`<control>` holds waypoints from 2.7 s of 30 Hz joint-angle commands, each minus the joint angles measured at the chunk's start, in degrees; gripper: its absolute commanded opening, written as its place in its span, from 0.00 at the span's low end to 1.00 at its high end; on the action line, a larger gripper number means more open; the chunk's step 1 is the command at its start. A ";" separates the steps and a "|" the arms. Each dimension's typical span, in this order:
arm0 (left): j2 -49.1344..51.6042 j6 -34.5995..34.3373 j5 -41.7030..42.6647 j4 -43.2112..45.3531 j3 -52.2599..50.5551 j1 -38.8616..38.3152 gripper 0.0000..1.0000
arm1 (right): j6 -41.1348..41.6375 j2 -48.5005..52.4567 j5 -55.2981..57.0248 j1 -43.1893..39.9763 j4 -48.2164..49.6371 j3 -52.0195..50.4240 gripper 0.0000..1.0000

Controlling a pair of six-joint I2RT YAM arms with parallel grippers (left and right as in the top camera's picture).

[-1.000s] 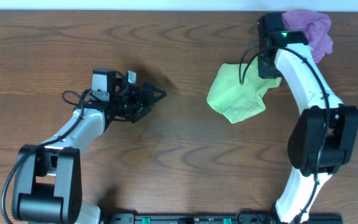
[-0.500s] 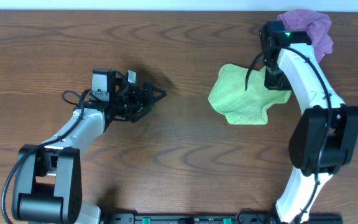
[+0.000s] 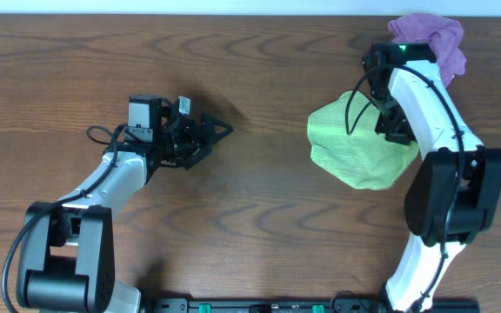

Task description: Fold the cloth

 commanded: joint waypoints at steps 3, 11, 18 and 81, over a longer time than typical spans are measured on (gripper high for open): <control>0.48 1.46 0.83 0.28 1.09 0.35 0.95 | -5.16 -2.05 -4.63 0.26 5.07 0.66 0.51; 0.48 1.44 0.85 1.99 1.11 0.35 0.96 | -19.21 -6.05 -21.75 2.40 16.02 0.76 0.64; 0.48 1.44 1.75 2.86 1.11 0.46 0.95 | -21.68 -3.21 -34.34 4.70 19.89 0.72 0.69; 0.46 23.78 -19.85 -35.04 12.17 6.29 0.96 | -23.50 4.70 -32.96 13.11 23.82 -10.86 0.70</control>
